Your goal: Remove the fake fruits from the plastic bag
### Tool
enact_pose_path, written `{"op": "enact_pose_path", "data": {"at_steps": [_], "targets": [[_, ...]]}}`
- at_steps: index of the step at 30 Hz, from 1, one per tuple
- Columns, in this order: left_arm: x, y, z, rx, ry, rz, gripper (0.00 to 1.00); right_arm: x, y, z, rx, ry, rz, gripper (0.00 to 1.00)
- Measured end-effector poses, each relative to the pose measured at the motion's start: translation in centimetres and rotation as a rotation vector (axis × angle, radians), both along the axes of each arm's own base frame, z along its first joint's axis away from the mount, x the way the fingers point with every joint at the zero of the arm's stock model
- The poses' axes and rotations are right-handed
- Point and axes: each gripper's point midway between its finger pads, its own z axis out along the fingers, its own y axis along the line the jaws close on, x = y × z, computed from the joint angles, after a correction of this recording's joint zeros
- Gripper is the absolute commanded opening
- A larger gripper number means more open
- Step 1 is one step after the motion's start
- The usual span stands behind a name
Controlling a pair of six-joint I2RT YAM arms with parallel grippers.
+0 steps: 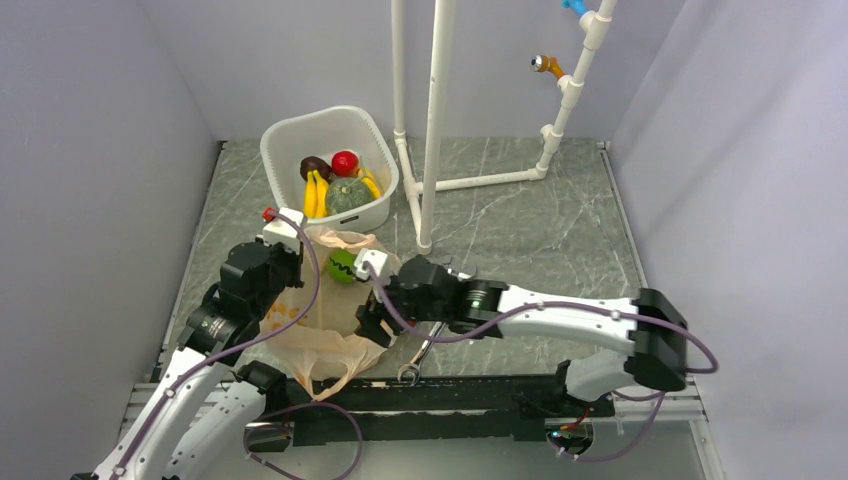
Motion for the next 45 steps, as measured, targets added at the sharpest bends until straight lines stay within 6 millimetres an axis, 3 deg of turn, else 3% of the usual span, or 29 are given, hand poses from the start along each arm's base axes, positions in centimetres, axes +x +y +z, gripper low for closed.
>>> {"op": "enact_pose_path", "data": {"at_steps": [4, 7, 15, 19, 22, 29, 32, 37, 43, 45], "targets": [[0.0, -0.1, -0.2, 0.009, 0.005, -0.009, 0.00, 2.1, 1.6, -3.5, -0.100, 0.010, -0.087, 0.70], [0.1, -0.4, -0.6, 0.016, 0.020, -0.017, 0.00, 4.2, 2.2, -5.0, -0.145, -0.011, -0.186, 0.71], [0.6, -0.4, -1.9, 0.044, 0.068, -0.006, 0.00, 8.9, 4.3, -8.0, -0.149, -0.109, -0.385, 0.89], [0.5, -0.2, -1.6, 0.042, 0.057, 0.001, 0.00, 10.5, 5.5, -9.0, -0.129, -0.158, -0.433, 0.92], [0.5, -0.2, -1.4, 0.040, 0.051, 0.002, 0.00, 11.4, 6.3, -9.1, -0.099, -0.199, -0.451, 0.99], [0.4, -0.2, -1.1, 0.034, 0.037, 0.002, 0.00, 13.9, 8.8, -9.9, -0.052, -0.266, -0.476, 0.99], [0.4, -0.2, -1.1, 0.034, 0.037, 0.002, 0.00, 15.5, 9.0, -10.9, -0.062, -0.270, -0.503, 0.99], [0.4, -0.2, -1.1, 0.034, 0.037, 0.002, 0.00, 18.3, 8.4, -12.8, -0.098, -0.283, -0.550, 0.94], [0.4, 0.0, -1.1, 0.036, 0.036, 0.008, 0.00, 20.1, 8.2, -14.1, -0.126, -0.290, -0.571, 0.75], [0.4, 0.0, -1.1, 0.037, 0.035, 0.010, 0.00, 20.1, 8.2, -14.1, -0.127, -0.295, -0.566, 0.64]]}}
